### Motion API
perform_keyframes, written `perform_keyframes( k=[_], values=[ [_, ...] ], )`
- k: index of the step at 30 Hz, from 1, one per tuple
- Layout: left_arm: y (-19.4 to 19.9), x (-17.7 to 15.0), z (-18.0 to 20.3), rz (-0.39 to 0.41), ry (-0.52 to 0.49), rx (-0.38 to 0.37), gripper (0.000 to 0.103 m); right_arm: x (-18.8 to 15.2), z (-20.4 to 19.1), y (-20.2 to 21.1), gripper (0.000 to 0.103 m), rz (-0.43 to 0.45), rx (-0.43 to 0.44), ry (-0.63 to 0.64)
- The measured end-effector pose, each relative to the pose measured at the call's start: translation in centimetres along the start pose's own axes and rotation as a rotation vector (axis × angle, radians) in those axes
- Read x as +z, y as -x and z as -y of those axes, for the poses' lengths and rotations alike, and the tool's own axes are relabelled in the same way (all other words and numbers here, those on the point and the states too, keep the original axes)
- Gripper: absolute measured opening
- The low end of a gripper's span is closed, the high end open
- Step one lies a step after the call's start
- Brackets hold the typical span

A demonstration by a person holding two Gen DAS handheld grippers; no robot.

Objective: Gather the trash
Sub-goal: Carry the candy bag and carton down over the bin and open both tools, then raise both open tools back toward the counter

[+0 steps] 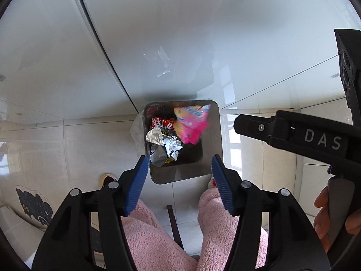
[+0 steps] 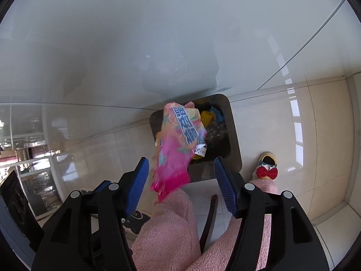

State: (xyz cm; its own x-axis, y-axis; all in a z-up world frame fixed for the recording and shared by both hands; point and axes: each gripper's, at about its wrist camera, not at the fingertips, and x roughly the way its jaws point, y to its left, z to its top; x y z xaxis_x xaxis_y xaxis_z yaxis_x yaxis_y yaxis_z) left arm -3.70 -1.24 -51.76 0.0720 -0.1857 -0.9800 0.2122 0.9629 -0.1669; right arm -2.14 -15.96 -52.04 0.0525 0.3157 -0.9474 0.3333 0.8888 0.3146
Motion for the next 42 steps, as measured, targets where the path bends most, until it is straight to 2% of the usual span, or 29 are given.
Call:
perform_keyframes(
  k=[3,5,12,16,20,25,27,33,42],
  values=[
    [1.5,0.1,0.3,0.017,0.009,0.007,0.065,0.0,0.0,0.9,0.073,0.011,-0.009,0.007],
    [2.8,0.3,0.5,0.035,0.014,0.009,0.069,0.0,-0.2,1.8,0.074,0.020,-0.011,0.018],
    [10.0,0.9,0.8,0.143,-0.005,0.020,0.071,-1.2,-2.2,8.5,0.081,0.101,-0.011,0.117],
    [15.7,2.2,0.8,0.242,-0.022,0.035,0.077,-2.0,-3.7,14.3,0.083,0.190,0.000,0.186],
    [21.0,3.3,1.4,0.337,-0.029,0.070,0.080,-2.1,-5.1,20.7,0.085,0.314,0.030,0.243],
    [27.4,5.2,1.9,0.416,-0.026,0.088,0.088,-1.7,-7.3,27.4,0.095,0.461,0.043,0.280],
    [29.1,5.8,1.9,0.436,-0.026,0.086,0.092,-1.0,-8.0,29.2,0.095,0.491,0.042,0.289],
    [32.1,8.7,0.9,0.452,0.003,0.071,0.095,1.9,-9.9,31.7,0.096,0.515,0.031,0.276],
    [32.0,14.9,-1.7,0.487,0.013,0.088,0.095,8.6,-13.3,32.5,0.096,0.521,0.043,0.275]
  ],
)
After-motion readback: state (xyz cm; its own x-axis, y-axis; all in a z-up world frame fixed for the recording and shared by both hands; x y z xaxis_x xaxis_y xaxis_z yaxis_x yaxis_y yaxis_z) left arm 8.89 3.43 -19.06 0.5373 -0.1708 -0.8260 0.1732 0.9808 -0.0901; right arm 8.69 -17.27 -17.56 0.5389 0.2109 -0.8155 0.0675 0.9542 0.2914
